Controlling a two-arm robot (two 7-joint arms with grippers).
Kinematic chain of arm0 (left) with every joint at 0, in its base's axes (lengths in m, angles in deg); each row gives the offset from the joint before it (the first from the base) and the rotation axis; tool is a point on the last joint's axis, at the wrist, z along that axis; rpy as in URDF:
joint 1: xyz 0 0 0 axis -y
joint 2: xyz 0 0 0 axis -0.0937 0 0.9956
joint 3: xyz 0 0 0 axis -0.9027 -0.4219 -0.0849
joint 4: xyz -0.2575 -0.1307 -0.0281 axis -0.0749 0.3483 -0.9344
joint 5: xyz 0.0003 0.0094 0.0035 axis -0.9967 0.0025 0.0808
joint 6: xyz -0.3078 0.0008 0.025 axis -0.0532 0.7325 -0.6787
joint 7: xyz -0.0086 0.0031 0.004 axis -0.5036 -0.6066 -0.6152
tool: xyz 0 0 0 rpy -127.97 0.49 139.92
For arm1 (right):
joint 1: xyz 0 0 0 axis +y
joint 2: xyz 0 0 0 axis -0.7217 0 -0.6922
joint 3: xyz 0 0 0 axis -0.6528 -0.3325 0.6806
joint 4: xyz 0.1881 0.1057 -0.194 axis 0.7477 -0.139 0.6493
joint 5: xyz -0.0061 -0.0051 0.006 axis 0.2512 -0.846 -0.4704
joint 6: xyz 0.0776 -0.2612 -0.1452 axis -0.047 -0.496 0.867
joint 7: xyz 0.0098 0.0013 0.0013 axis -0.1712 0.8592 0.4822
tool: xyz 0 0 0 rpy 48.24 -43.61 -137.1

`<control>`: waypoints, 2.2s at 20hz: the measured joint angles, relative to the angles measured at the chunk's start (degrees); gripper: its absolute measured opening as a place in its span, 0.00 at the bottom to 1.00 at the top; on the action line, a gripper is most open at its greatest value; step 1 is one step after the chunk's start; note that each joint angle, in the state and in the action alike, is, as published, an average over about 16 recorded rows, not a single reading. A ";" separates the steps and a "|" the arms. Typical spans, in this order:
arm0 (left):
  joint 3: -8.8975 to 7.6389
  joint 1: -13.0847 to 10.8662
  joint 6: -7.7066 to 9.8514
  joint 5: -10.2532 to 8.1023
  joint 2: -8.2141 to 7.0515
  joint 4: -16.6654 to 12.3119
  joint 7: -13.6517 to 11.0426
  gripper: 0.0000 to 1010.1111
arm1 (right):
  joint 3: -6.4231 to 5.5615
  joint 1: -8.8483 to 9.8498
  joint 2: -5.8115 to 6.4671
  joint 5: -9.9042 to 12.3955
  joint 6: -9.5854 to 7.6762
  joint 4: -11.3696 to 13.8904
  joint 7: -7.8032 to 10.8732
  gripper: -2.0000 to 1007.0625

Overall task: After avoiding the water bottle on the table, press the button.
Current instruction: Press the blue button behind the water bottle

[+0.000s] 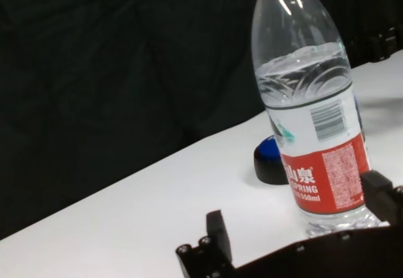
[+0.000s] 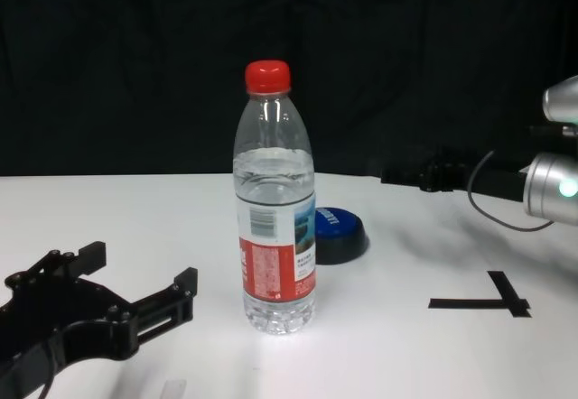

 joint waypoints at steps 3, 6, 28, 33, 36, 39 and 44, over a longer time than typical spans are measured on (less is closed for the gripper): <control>0.00 0.00 0.00 0.01 0.00 0.00 0.00 0.99 | 0.29 2.45 1.45 0.52 -1.83 5.74 -1.36 1.00; 0.00 0.00 0.00 0.02 0.00 0.00 0.00 0.99 | 0.44 5.31 3.17 0.96 -3.94 12.38 -2.96 1.00; 0.00 0.00 0.00 -0.01 0.00 0.00 0.00 0.99 | -0.18 7.35 2.39 -0.40 -5.13 16.75 -1.77 1.00; 0.00 0.00 0.00 0.00 0.00 0.00 0.00 0.99 | -0.15 4.20 -0.04 -0.52 -1.96 8.68 0.47 1.00; 0.00 0.00 0.00 0.00 0.00 0.00 0.00 0.99 | 0.04 1.78 -1.67 -0.25 0.47 2.62 1.94 1.00; 0.00 0.00 0.00 -0.01 0.00 0.00 0.00 0.99 | 0.30 -0.36 -3.02 0.10 2.60 -2.59 3.15 1.00; 0.00 0.00 0.00 -0.01 0.00 0.00 0.00 0.99 | 0.16 -1.76 -3.91 1.42 4.91 -6.16 4.29 1.00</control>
